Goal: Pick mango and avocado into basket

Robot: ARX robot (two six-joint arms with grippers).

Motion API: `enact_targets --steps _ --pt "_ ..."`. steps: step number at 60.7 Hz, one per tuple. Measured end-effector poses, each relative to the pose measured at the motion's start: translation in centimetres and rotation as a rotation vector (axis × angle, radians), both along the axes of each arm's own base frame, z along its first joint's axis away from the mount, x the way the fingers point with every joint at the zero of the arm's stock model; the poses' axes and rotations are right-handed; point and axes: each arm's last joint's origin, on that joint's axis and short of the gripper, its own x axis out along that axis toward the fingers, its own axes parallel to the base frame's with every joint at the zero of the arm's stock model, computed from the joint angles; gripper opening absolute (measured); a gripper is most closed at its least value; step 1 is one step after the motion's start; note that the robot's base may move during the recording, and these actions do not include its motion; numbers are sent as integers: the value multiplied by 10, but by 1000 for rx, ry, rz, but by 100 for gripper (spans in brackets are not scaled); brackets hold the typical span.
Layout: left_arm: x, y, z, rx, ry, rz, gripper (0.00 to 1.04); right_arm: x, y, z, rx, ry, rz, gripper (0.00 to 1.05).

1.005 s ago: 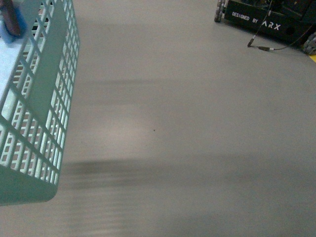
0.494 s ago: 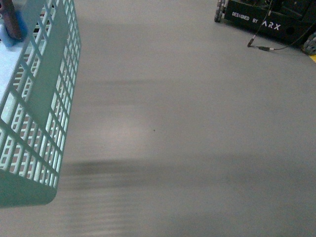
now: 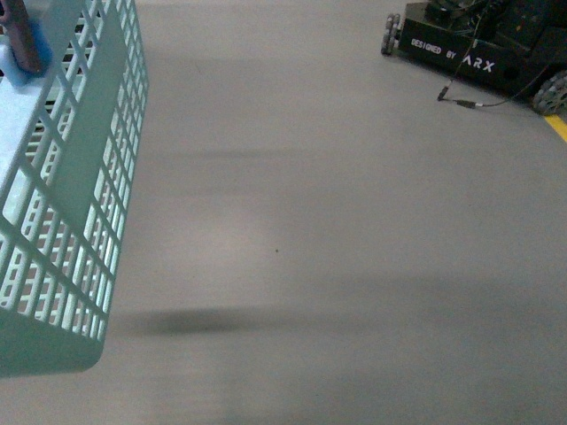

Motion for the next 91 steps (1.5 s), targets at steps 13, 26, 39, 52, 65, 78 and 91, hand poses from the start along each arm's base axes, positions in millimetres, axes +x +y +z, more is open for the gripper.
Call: enact_targets --steps 13,26,39,52,65,78,91 --pt "0 0 0 0 0 0 6 0 0 0 0 0 0 97" --pt "0 0 0 0 0 0 6 0 0 0 0 0 0 97" --pt "0 0 0 0 0 0 6 0 0 0 0 0 1 97" --pt "0 0 0 0 0 0 6 0 0 0 0 0 0 97" --pt "0 0 0 0 0 0 6 0 0 0 0 0 0 97" --pt "0 0 0 0 0 0 6 0 0 0 0 0 0 97" --pt "0 0 0 0 0 0 6 0 0 0 0 0 0 97"
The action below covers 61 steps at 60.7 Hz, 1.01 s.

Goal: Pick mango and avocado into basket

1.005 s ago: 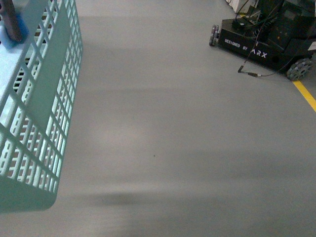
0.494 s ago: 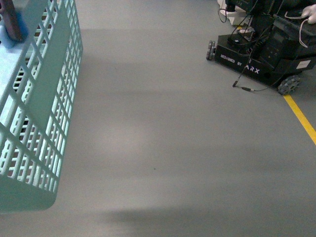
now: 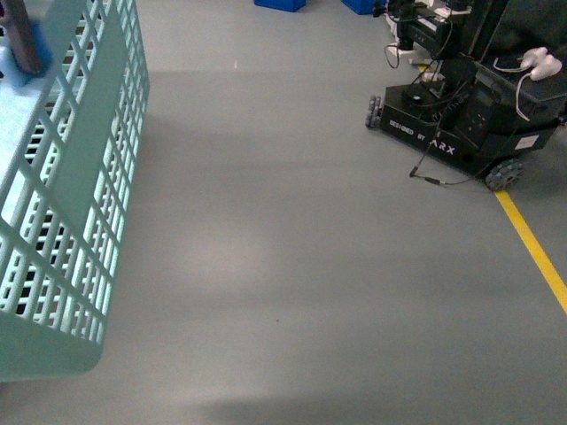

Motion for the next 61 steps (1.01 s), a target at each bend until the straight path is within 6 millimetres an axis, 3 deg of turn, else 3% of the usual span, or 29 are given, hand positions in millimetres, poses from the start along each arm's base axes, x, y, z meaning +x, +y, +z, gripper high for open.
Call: enact_targets --steps 61 --pt "0 0 1 0 -3 1 6 0 0 0 0 0 0 97"
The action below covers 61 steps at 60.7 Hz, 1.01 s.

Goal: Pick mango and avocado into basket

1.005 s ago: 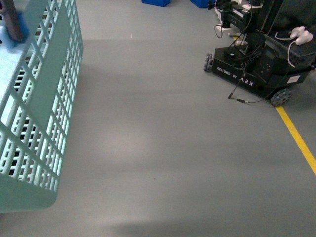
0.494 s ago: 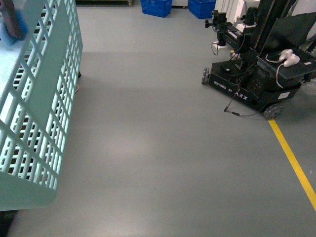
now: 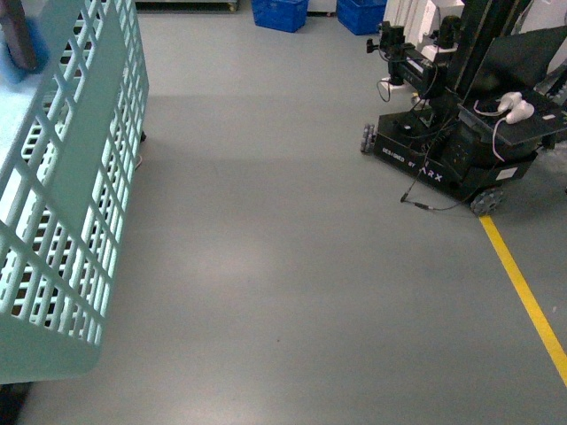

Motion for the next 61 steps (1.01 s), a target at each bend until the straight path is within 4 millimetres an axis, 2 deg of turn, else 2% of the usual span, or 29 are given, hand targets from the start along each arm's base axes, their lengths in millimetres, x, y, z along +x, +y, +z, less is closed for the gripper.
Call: enact_targets --steps 61 --pt "0 -2 0 -8 -1 -7 6 0 0 0 0 0 -8 97"
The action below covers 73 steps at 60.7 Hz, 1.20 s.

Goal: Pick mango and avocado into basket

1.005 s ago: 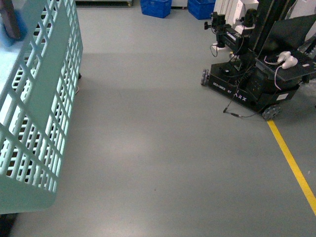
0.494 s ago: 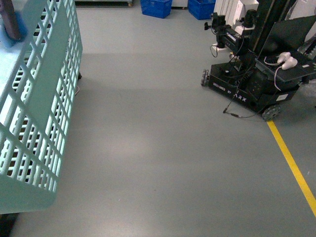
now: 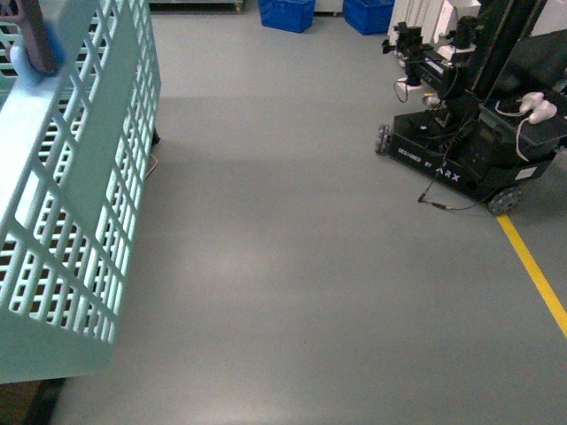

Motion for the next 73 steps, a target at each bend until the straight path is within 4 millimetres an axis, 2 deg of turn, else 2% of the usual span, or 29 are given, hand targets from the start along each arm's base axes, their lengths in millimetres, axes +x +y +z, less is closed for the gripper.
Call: enact_targets --steps 73 --pt "0 1 0 10 3 3 6 0 0 -2 0 20 7 97"
